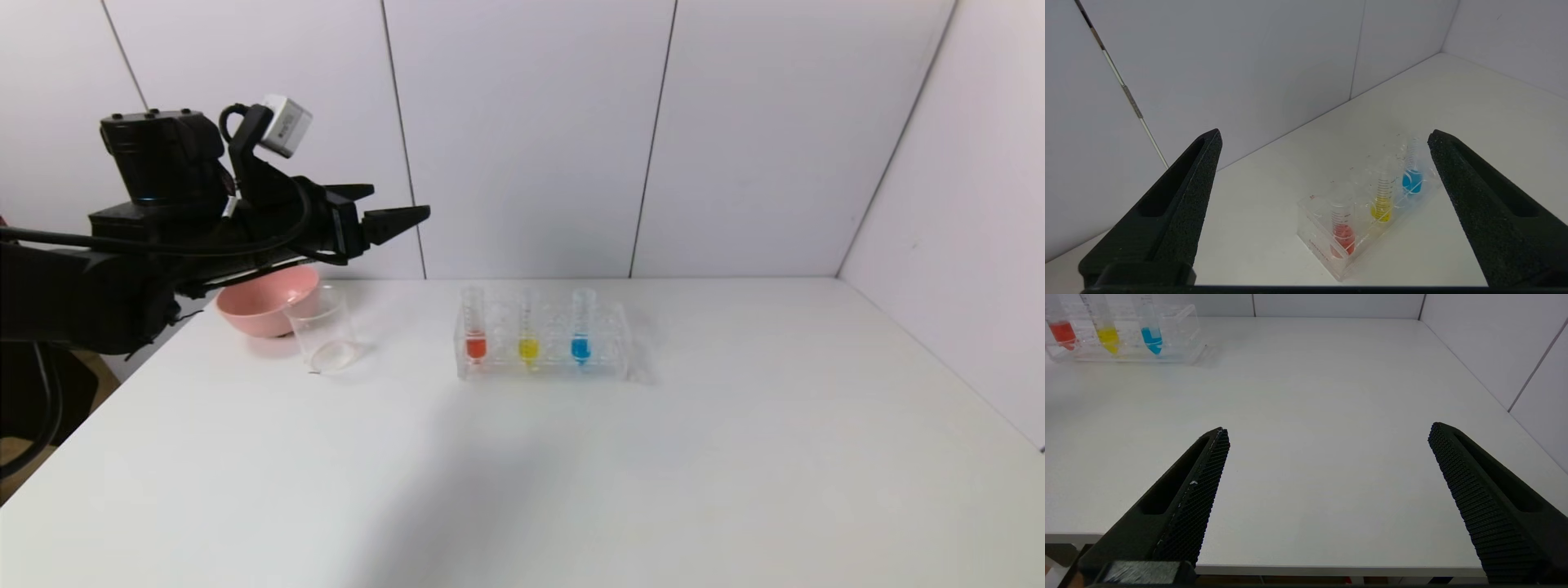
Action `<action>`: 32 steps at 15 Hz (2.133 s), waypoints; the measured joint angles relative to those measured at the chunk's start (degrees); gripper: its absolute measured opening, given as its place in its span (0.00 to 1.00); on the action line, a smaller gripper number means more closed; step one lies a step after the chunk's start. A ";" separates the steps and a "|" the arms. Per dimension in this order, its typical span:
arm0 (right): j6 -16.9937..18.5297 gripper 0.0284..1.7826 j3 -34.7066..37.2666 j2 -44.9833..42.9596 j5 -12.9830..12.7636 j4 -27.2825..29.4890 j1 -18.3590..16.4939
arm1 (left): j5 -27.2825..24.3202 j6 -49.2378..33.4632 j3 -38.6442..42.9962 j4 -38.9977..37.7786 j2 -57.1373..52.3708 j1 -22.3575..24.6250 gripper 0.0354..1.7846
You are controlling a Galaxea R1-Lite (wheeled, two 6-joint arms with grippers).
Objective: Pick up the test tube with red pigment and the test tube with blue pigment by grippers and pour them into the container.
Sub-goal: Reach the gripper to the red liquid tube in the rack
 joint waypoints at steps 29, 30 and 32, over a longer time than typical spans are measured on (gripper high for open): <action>0.00 1.00 0.00 0.00 0.00 0.00 0.05 | -14.12 2.97 -1.16 -17.15 24.25 -5.41 0.99; 0.00 1.00 0.00 0.00 0.00 0.00 0.05 | -14.38 2.97 -2.23 -17.07 24.99 -5.24 0.99; 0.00 1.00 0.00 0.00 -0.02 0.00 0.00 | -14.49 2.97 -4.90 -16.98 26.82 -5.16 0.99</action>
